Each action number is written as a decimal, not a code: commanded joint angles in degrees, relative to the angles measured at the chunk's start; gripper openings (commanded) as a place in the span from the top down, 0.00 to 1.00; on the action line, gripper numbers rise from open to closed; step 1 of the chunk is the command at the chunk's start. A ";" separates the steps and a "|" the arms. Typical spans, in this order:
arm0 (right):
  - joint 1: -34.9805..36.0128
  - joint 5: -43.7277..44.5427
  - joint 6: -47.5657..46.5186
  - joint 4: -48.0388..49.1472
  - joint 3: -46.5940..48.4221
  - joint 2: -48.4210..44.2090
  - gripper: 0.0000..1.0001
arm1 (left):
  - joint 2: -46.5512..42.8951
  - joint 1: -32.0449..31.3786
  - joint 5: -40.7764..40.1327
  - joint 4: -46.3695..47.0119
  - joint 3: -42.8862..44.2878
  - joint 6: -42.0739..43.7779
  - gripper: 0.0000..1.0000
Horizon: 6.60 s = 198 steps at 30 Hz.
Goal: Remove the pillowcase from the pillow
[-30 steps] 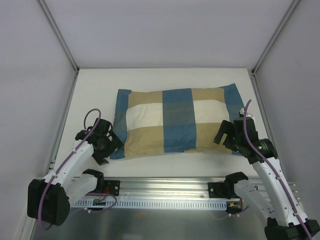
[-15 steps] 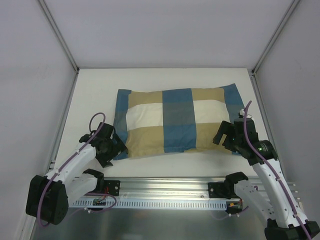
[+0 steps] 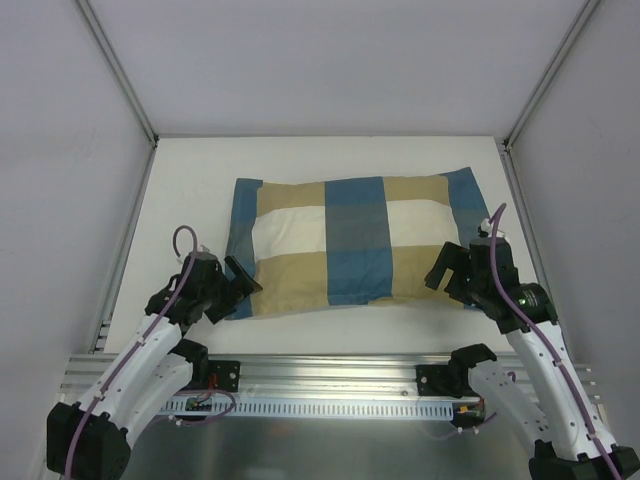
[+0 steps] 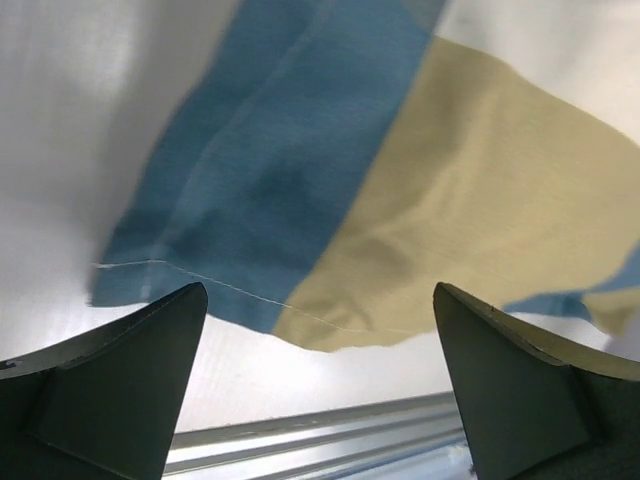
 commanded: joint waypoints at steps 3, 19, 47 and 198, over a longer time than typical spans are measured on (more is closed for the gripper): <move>-0.25 -0.87 1.09 0.86 -0.40 -0.84 0.04 | -4.23 -0.78 11.16 1.15 -0.26 -8.45 0.01; -0.25 -1.75 1.71 1.48 -1.11 -1.72 0.04 | -3.18 -19.33 -10.35 1.65 -3.16 -40.50 0.01; -1.74 5.27 -0.84 -2.21 -0.14 -2.42 0.04 | 0.79 -19.24 -18.26 11.70 -1.77 -33.74 1.00; 20.05 8.96 7.60 17.64 12.07 29.99 0.01 | 55.98 -36.64 -9.58 -16.18 60.12 1.52 1.00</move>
